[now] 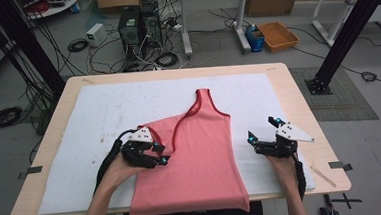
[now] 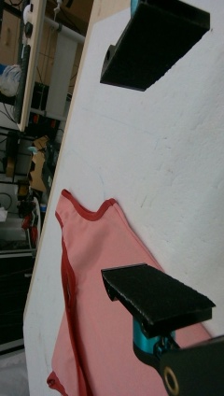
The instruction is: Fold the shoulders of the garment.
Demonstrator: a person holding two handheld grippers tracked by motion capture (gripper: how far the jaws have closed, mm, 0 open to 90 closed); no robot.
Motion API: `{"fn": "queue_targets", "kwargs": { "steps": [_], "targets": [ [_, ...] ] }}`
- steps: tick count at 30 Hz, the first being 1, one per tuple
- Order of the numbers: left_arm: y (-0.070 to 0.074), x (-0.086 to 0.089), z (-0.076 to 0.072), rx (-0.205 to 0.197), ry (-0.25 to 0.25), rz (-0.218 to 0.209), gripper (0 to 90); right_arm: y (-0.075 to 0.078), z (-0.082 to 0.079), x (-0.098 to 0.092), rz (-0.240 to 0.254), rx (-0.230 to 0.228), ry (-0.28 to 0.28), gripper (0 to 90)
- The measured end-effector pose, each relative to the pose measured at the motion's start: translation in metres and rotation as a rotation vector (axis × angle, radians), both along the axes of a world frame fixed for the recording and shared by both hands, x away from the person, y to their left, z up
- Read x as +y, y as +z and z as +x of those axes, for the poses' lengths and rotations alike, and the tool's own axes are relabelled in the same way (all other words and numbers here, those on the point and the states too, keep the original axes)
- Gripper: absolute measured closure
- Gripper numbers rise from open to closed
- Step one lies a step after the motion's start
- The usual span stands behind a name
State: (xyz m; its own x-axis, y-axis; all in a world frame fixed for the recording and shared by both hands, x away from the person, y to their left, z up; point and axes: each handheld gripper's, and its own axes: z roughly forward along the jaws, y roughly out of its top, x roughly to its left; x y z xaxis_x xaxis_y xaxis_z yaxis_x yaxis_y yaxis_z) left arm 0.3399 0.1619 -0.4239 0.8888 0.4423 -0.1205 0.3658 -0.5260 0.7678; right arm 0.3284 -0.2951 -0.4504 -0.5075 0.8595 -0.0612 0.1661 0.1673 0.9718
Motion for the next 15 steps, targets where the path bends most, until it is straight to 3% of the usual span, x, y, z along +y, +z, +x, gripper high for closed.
{"fn": "queue_targets", "kwargs": {
  "steps": [9, 15],
  "targets": [
    [0.001, 0.022, 0.001, -0.064, 0.087, 0.010, 42.9, 0.000, 0.000, 0.001, -0.004, 0.001, -0.003, 6.8],
    [0.006, 0.037, 0.007, -0.100, 0.128, -0.016, 40.9, 0.000, 0.000, 0.001, -0.007, 0.002, -0.006, 6.8]
  ]
}}
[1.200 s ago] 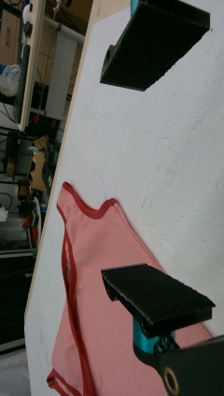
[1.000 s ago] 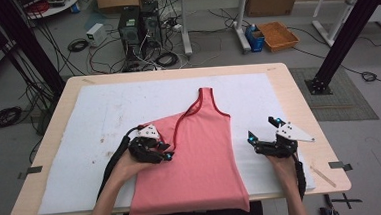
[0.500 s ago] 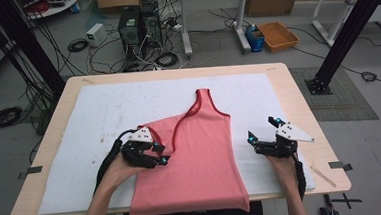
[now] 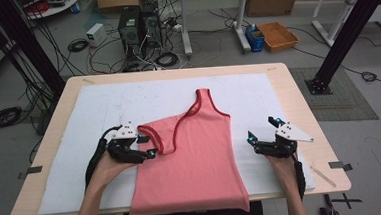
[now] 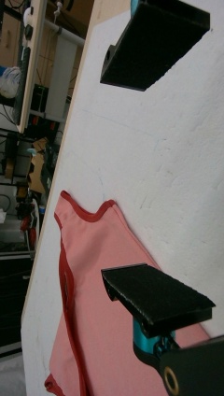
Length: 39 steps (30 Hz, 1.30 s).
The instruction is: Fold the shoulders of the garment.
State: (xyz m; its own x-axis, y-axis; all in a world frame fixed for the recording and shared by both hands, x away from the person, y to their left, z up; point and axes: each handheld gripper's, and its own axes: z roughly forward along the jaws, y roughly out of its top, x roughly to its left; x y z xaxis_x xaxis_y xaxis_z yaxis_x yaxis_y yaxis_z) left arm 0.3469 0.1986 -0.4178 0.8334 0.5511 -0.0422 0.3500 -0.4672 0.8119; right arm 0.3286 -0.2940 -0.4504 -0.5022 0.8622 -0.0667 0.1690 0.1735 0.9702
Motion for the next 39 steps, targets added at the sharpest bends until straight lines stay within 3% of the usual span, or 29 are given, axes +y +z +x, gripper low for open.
{"fn": "queue_targets", "kwargs": {
  "steps": [7, 13, 18, 24, 30, 34, 36, 39],
  "targets": [
    [0.003, 0.015, 0.001, -0.025, 0.052, -0.009, 35.2, 0.001, 0.005, 0.004, -0.038, 0.044, 0.007, 6.8],
    [0.001, 0.027, -0.005, -0.044, 0.083, -0.035, 31.6, 0.004, 0.015, 0.002, -0.009, 0.104, 0.045, 6.7],
    [-0.001, 0.034, -0.003, -0.036, 0.117, -0.033, 31.0, 0.015, 0.030, 0.011, -0.033, 0.149, 0.075, 6.8],
    [-0.003, 0.040, -0.009, -0.040, 0.125, -0.043, 31.0, 0.036, 0.063, 0.029, -0.046, 0.236, 0.157, 6.8],
    [-0.002, 0.045, -0.011, -0.045, 0.132, -0.070, 31.0, 0.054, 0.103, 0.052, -0.058, 0.282, 0.205, 6.8],
    [-0.002, 0.046, -0.011, -0.045, 0.135, -0.078, 31.0, 0.061, 0.136, 0.071, -0.086, 0.338, 0.232, 7.9],
    [-0.002, 0.045, -0.010, -0.044, 0.132, -0.076, 31.0, 0.063, 0.152, 0.078, -0.101, 0.358, 0.240, 15.6],
    [-0.003, 0.044, -0.010, -0.041, 0.127, -0.069, 31.0, 0.062, 0.174, 0.085, -0.141, 0.377, 0.218, 17.1]
  ]
}}
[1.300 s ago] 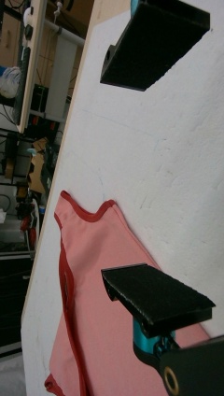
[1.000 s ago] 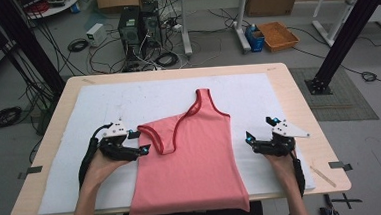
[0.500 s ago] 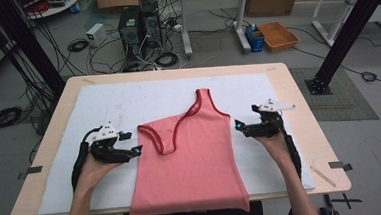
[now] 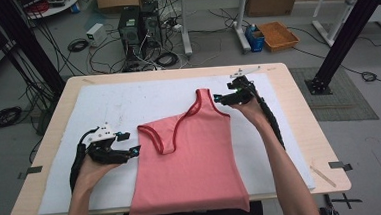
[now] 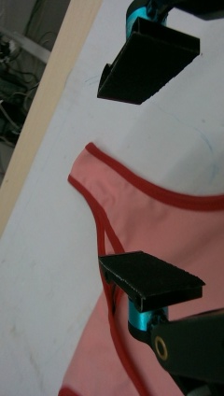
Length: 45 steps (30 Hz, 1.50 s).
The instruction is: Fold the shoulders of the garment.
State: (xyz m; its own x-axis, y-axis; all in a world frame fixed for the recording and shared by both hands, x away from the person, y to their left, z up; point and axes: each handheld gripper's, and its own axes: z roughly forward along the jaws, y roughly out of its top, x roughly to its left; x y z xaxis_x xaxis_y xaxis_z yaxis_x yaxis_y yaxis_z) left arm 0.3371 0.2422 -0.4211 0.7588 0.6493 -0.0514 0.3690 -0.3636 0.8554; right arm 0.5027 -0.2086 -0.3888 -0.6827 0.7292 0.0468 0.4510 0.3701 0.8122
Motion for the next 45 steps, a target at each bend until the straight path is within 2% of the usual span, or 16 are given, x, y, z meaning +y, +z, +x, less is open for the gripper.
{"fn": "queue_targets", "kwargs": {
  "steps": [1, 4, 5, 7, 10, 14, 15, 18, 22, 26, 32, 38, 42, 45],
  "targets": [
    [0.000, 0.000, 0.000, 0.002, 0.001, 0.000, 31.0, -0.003, 0.006, 0.001, -0.007, -0.001, -0.009, 18.4],
    [0.000, 0.000, 0.000, -0.001, 0.002, 0.000, 31.0, -0.013, 0.025, 0.005, -0.041, 0.055, -0.034, 18.4],
    [0.001, 0.000, -0.001, -0.005, 0.003, -0.002, 31.0, -0.016, 0.030, 0.007, -0.059, 0.061, -0.042, 19.2],
    [0.002, 0.001, -0.001, -0.008, 0.006, -0.005, 31.0, -0.021, 0.037, 0.008, -0.054, 0.056, -0.048, 21.6],
    [0.002, 0.002, -0.001, -0.011, 0.010, -0.006, 31.0, -0.026, 0.049, 0.013, -0.088, 0.109, -0.052, 21.9],
    [0.000, 0.001, 0.000, -0.006, 0.011, 0.001, 31.0, -0.023, 0.060, 0.031, -0.157, 0.096, -0.018, 21.9],
    [0.000, 0.000, -0.001, -0.004, 0.010, 0.002, 31.0, -0.023, 0.062, 0.034, -0.161, 0.085, -0.014, 21.9],
    [-0.001, 0.000, -0.002, -0.004, 0.008, 0.005, 31.0, -0.024, 0.071, 0.043, -0.185, 0.087, -0.014, 21.9],
    [-0.001, 0.001, -0.004, -0.004, 0.009, -0.003, 31.0, -0.030, 0.077, 0.049, -0.170, 0.061, -0.026, 23.3],
    [-0.002, 0.002, -0.004, -0.001, 0.016, -0.002, 31.0, -0.043, 0.082, 0.051, -0.192, 0.096, -0.032, 24.8],
    [-0.005, 0.001, -0.002, 0.006, 0.024, 0.016, 31.0, -0.055, 0.085, 0.052, -0.155, 0.118, -0.044, 24.9],
    [-0.006, -0.001, -0.003, 0.010, 0.021, 0.010, 31.0, -0.058, 0.085, 0.055, -0.135, 0.111, -0.037, 25.5],
    [-0.007, 0.000, -0.002, 0.011, 0.025, 0.015, 31.0, -0.059, 0.085, 0.056, -0.146, 0.105, -0.038, 27.0],
    [-0.007, 0.000, -0.002, 0.011, 0.024, 0.013, 31.0, -0.057, 0.083, 0.058, -0.156, 0.102, -0.024, 32.8]
  ]
}}
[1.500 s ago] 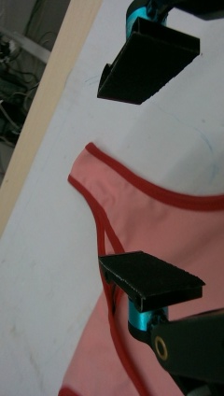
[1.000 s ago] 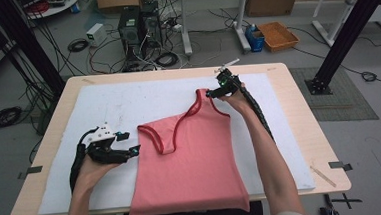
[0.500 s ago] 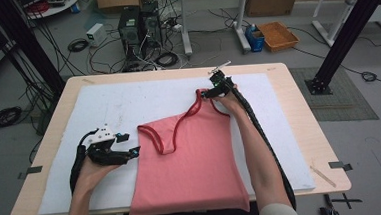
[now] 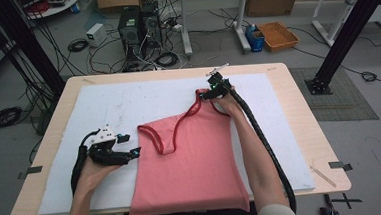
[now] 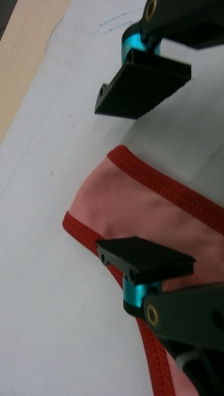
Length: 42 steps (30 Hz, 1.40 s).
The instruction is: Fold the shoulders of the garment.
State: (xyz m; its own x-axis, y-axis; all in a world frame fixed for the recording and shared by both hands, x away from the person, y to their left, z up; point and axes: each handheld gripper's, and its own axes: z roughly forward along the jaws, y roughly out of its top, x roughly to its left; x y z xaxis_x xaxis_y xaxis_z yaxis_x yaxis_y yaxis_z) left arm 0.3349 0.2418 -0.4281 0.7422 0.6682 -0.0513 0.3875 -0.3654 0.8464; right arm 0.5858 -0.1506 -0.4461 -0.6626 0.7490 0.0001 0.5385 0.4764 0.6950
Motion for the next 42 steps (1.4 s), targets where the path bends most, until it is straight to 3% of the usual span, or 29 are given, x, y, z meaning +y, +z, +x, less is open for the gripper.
{"fn": "queue_targets", "kwargs": {
  "steps": [6, 10, 16, 19, 21, 23, 28, 35, 38, 42],
  "targets": [
    [0.0013, 0.0019, -0.0011, -0.007, -0.002, 0.004, 31.0, 0.0022, -0.0022, 0.0028, -0.016, -0.006, 0.033, 43.2],
    [-0.0007, 0.0017, -0.0002, 0.000, 0.003, 0.009, 31.0, 0.0021, -0.0025, 0.0028, 0.000, 0.005, 0.044, 48.5],
    [-0.0019, 0.0011, 0.0002, 0.003, 0.001, 0.012, 31.0, 0.0018, -0.0014, 0.0006, 0.017, 0.012, 0.045, 48.8],
    [-0.0012, 0.0017, -0.0006, 0.002, 0.002, 0.007, 31.0, 0.0027, -0.0003, 0.0000, 0.003, -0.026, 0.010, 44.4],
    [-0.0011, 0.0021, -0.0007, 0.001, 0.004, 0.004, 31.0, 0.0035, 0.0006, -0.0006, 0.005, -0.031, 0.012, 49.7],
    [-0.0016, 0.0027, 0.0000, 0.003, 0.004, 0.005, 31.0, 0.0019, 0.0012, -0.0005, -0.005, -0.025, 0.015, 49.4],
    [-0.0041, 0.0015, 0.0009, 0.012, 0.002, 0.017, 31.0, -0.0002, 0.0027, -0.0036, 0.028, -0.009, 0.017, 51.8],
    [-0.0041, 0.0017, 0.0000, 0.010, 0.000, 0.016, 31.1, 0.0011, 0.0012, -0.0030, 0.034, 0.005, 0.040, 67.0],
    [-0.0042, 0.0024, -0.0001, 0.009, 0.000, 0.017, 31.1, 0.0023, -0.0003, -0.0006, 0.023, 0.001, 0.073, 78.1],
    [-0.0045, 0.0027, -0.0007, 0.011, 0.005, 0.010, 31.2, 0.0046, -0.0021, 0.0021, -0.010, -0.016, 0.084, 82.9]
  ]
}}
